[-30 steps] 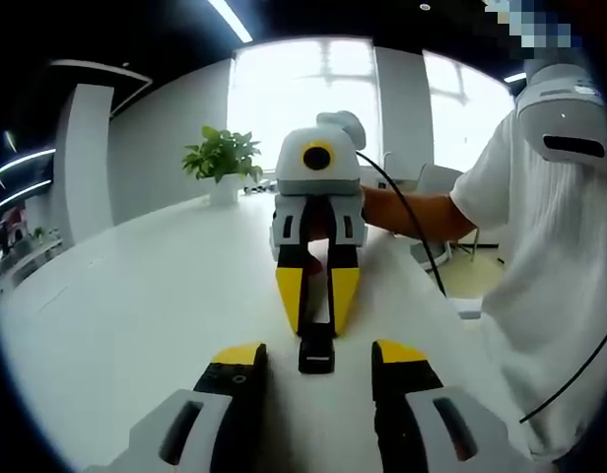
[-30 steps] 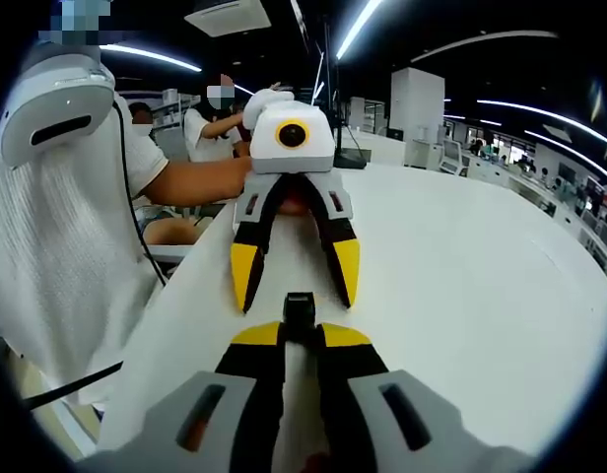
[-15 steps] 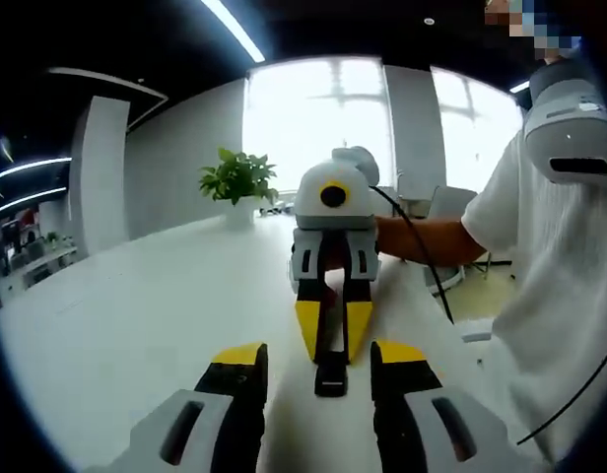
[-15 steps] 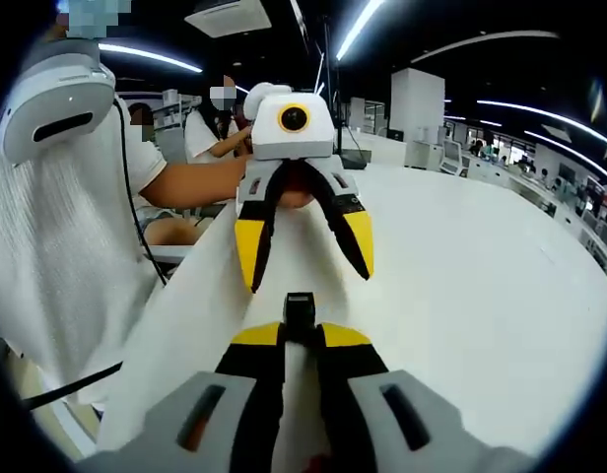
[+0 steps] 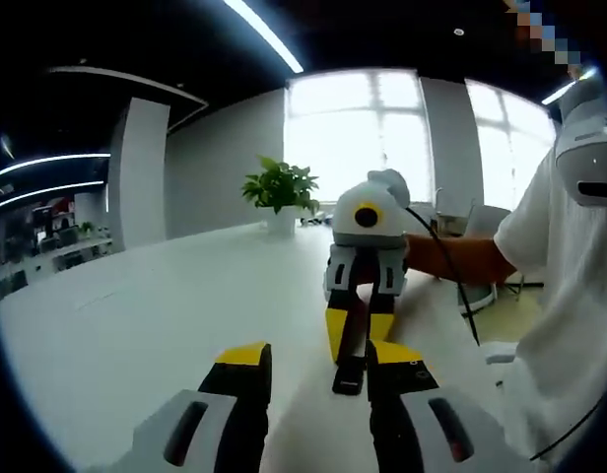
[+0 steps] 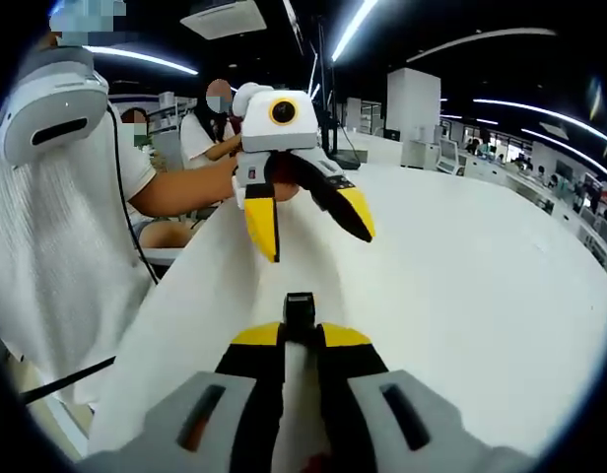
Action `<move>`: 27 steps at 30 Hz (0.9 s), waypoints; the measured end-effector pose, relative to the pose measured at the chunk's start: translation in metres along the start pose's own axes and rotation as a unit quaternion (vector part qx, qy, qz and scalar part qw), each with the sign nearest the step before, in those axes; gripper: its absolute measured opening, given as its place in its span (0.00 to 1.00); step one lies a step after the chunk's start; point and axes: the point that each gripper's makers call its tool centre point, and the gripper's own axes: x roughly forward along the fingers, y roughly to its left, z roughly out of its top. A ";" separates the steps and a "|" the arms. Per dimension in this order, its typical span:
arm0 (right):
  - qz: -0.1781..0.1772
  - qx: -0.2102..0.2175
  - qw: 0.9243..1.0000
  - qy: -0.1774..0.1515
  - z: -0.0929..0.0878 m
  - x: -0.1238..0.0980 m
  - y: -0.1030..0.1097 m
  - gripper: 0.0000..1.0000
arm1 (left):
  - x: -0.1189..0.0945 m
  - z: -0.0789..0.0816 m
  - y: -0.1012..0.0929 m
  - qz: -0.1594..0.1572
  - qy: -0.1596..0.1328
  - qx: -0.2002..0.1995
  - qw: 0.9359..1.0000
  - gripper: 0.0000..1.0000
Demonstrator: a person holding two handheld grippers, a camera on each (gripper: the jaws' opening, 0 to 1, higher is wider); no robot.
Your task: Snap the two parts of the plastic buckle together until the buckle closes and remains connected.
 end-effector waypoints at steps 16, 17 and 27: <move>-0.018 0.010 1.000 -0.006 0.000 -0.007 -0.045 0.12 | -0.011 0.001 0.032 0.058 -0.018 -0.021 0.998 0.38; -0.018 0.010 1.000 -0.006 0.000 -0.009 -0.047 0.12 | -0.011 0.001 0.033 0.059 -0.018 -0.022 0.998 0.38; -0.016 0.003 1.000 0.005 0.000 -0.003 -0.086 0.12 | -0.012 -0.003 0.050 0.098 -0.017 -0.028 0.995 0.38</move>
